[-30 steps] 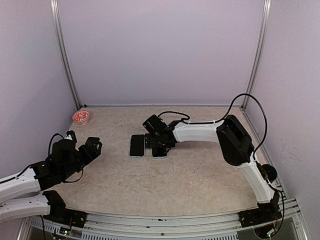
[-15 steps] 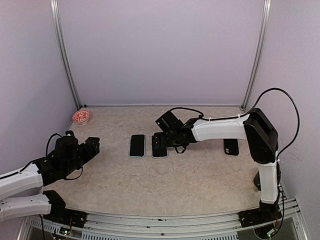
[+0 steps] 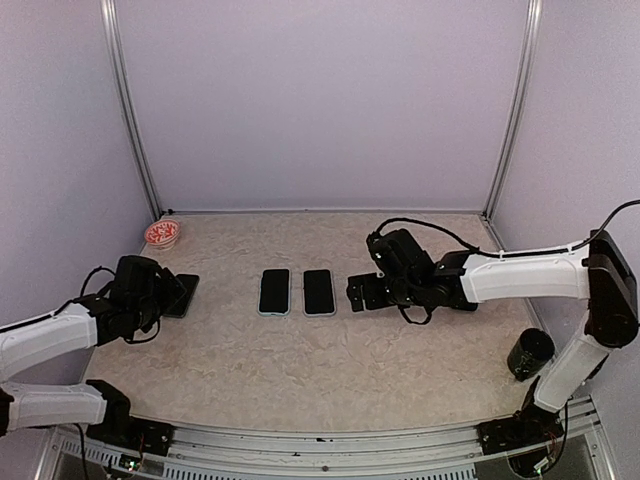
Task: Put the phone into the phone case
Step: Adjust the phone at the corner of the board.
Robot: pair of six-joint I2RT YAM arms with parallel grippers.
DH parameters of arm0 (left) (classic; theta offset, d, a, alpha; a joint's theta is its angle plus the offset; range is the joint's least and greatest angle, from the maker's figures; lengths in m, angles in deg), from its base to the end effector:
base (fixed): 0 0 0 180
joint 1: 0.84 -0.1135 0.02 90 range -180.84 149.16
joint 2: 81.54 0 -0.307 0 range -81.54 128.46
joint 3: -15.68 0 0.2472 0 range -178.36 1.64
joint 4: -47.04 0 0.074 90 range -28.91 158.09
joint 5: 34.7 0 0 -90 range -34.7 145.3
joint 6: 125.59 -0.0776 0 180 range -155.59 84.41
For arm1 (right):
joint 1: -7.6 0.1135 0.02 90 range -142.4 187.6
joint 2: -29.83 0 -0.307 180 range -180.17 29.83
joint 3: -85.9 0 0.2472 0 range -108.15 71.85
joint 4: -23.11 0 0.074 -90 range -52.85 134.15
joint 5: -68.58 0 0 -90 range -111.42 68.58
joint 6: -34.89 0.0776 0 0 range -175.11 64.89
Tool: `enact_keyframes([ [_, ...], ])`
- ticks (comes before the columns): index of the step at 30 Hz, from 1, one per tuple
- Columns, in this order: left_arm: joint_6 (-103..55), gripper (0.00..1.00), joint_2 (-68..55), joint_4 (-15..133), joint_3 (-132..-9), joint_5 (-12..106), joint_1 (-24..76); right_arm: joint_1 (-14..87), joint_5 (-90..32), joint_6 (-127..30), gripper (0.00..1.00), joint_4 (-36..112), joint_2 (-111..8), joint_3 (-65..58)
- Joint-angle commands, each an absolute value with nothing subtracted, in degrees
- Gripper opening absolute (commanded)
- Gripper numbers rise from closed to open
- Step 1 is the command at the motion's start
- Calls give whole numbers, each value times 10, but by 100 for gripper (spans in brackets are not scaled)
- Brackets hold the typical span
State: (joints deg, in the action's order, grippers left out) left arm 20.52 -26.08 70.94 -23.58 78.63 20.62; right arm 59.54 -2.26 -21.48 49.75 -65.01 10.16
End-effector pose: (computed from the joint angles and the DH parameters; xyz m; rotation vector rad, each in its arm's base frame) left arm 0.1922 -0.0425 0.2039 -0.8602 2.0452 -0.2882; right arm 0.2557 0.2853 0.2330 -0.2133 2.3311 0.3558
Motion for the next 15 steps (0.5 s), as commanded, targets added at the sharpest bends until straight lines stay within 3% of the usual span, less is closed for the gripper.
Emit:
enact_keyframes([
  [1,211,99,-222,729,-263,822,192,591,-56,-231,99,448,-585,150],
  [15,233,99,-128,678,-270,856,176,591,-110,-233,99,395,-507,245],
])
